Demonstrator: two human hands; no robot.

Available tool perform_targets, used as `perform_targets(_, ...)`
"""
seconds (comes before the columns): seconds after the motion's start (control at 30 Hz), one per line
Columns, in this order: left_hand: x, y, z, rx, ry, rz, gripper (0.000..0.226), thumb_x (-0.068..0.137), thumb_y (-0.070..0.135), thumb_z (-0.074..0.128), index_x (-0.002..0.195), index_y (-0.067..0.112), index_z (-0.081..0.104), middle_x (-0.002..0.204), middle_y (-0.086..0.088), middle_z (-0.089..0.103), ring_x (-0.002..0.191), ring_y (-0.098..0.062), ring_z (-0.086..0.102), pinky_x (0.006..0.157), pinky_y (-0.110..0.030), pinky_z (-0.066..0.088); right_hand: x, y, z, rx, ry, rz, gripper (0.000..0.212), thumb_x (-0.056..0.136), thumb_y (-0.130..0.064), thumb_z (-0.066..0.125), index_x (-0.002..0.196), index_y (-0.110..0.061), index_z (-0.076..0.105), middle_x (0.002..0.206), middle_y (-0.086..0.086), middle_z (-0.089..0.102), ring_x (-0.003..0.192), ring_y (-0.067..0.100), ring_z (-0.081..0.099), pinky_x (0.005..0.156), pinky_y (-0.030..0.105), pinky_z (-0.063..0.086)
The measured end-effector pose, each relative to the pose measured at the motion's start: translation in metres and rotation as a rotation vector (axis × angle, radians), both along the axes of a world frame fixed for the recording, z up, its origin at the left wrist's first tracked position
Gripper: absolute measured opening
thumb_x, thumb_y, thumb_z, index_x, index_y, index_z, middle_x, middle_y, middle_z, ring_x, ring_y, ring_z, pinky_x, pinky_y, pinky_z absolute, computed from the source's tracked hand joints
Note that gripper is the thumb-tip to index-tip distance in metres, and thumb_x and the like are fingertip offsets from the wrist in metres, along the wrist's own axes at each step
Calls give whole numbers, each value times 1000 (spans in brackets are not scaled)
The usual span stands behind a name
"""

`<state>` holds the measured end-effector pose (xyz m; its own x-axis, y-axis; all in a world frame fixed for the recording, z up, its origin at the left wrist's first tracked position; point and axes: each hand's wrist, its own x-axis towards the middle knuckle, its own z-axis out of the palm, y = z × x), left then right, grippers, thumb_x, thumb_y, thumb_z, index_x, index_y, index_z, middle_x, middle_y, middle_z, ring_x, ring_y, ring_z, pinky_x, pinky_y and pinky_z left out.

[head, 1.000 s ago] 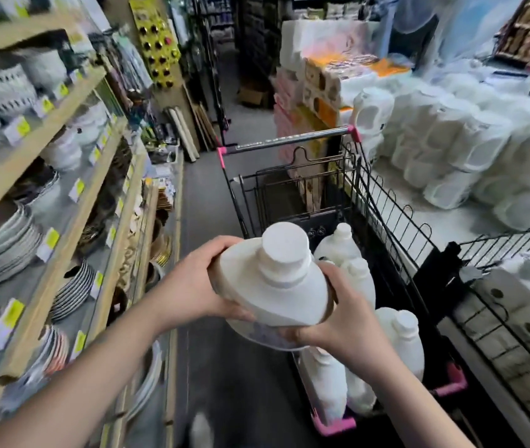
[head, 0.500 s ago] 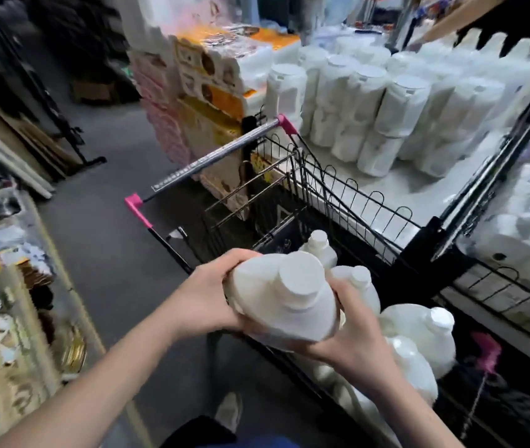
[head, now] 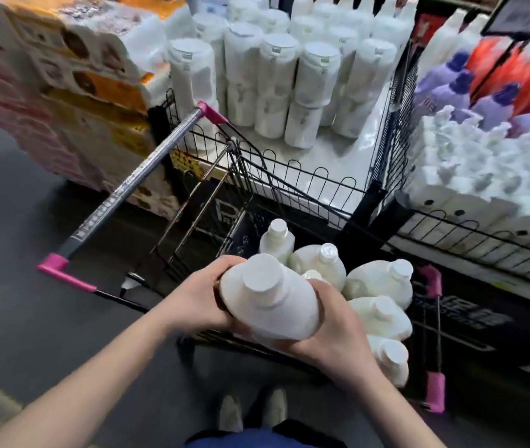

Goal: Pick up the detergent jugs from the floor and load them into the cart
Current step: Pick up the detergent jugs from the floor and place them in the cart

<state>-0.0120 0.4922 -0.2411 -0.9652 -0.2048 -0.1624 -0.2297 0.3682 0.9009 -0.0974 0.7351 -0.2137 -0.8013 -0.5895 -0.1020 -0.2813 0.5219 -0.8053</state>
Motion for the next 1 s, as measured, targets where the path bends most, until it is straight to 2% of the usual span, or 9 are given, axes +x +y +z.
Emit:
perform_targets(0.13,-2,-10,-15,0,-49,-29,90,52,28,105,124,54,58,124,19,71,116,0,67,97,-24,53,-1,-13,-26,85,5,-26,78,51,-57,95,116,-37,58,111,-19,64,104,3,62,84,33,56)
perform_targets(0.27,0,-22,-22,29,-124,-21,93,53,44,104,133,48,55,132,18,69,125,-4,65,106,-34,53,-6,-27,-40,134,89,23,85,51,-52,93,126,-30,58,119,-15,61,111,11,59,90,34,50)
perform_targets(0.33,0,-27,-26,-55,-162,-96,98,58,56,99,142,43,51,140,26,62,132,5,57,111,-32,49,-7,-37,-45,146,115,42,85,51,-48,92,126,-23,61,118,-9,62,110,18,61,90,39,51)
perform_targets(0.4,3,-32,-28,-63,-175,-109,95,61,34,103,142,34,53,133,20,66,122,4,63,103,-25,53,-6,-48,-52,155,171,70,80,50,-47,88,120,-19,62,114,-4,64,104,27,64,84,47,54)
perform_targets(0.47,13,-39,-34,-23,-176,-79,83,62,8,98,131,27,57,121,1,71,105,-5,68,90,-31,59,-2,-59,-62,159,200,101,78,49,-47,85,119,-22,60,110,-4,63,99,29,64,80,48,55)
perform_targets(0.5,19,-41,-36,7,-162,-63,79,62,5,97,129,23,57,119,-5,71,102,-7,67,88,-34,59,1,-64,-66,164,200,118,77,50,-48,85,119,-24,59,110,-6,61,98,28,63,79,47,54)
perform_targets(0.63,37,-51,-45,86,-138,50,105,60,1,102,148,23,48,136,4,69,120,-12,69,96,-27,57,0,-74,-78,157,183,149,78,52,-54,84,121,-31,54,112,-10,59,98,24,62,78,44,54)
perform_targets(0.8,45,-61,-34,27,-50,215,92,61,14,103,138,32,55,140,14,65,132,-6,59,112,-30,47,-4,-87,-85,168,148,158,81,50,-61,77,121,-29,56,113,-9,60,102,24,63,81,43,54)
perform_targets(1.0,47,-74,-26,-96,-23,241,80,66,18,100,134,32,60,136,16,64,132,-7,58,112,-24,43,-6,-105,-100,253,177,216,84,50,-57,82,125,-26,57,115,-6,59,105,25,59,84,43,51)
